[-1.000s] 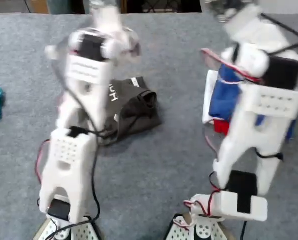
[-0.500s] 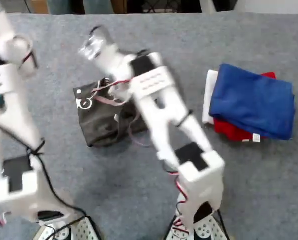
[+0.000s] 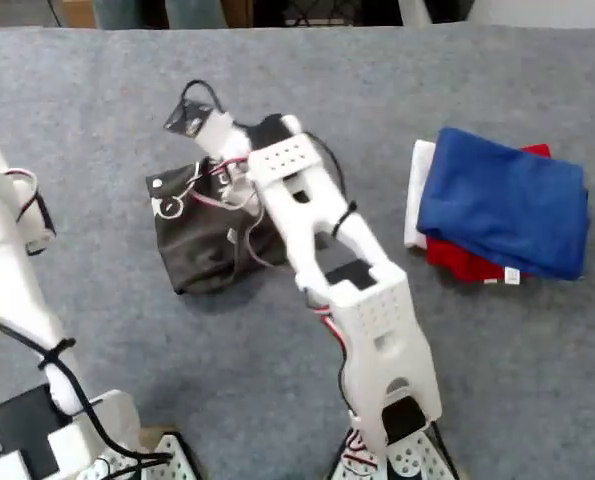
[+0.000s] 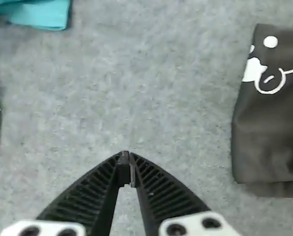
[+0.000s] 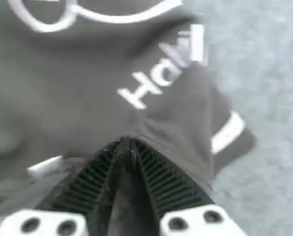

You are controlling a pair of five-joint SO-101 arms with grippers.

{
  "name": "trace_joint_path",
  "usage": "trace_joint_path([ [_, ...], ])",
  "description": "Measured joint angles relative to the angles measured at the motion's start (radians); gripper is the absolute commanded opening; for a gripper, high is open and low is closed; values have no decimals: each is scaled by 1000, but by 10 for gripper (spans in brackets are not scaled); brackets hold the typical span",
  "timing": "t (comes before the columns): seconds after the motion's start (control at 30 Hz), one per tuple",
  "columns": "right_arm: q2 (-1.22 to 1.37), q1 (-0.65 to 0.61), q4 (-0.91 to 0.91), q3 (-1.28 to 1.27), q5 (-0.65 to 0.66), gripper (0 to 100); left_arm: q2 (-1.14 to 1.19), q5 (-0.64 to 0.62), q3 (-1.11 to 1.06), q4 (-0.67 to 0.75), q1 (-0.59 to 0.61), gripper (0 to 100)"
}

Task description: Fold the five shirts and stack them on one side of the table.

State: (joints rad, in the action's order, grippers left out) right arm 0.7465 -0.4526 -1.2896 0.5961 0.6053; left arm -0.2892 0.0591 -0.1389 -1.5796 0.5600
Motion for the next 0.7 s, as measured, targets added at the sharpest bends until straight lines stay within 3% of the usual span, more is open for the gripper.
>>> trace_joint_path([
  [0.33,250,155,-9,427,-2,15,-20,44,-8,0,75,29],
  [0.7,407,184,14,905,-2,15,-20,48,-8,0,77,29],
])
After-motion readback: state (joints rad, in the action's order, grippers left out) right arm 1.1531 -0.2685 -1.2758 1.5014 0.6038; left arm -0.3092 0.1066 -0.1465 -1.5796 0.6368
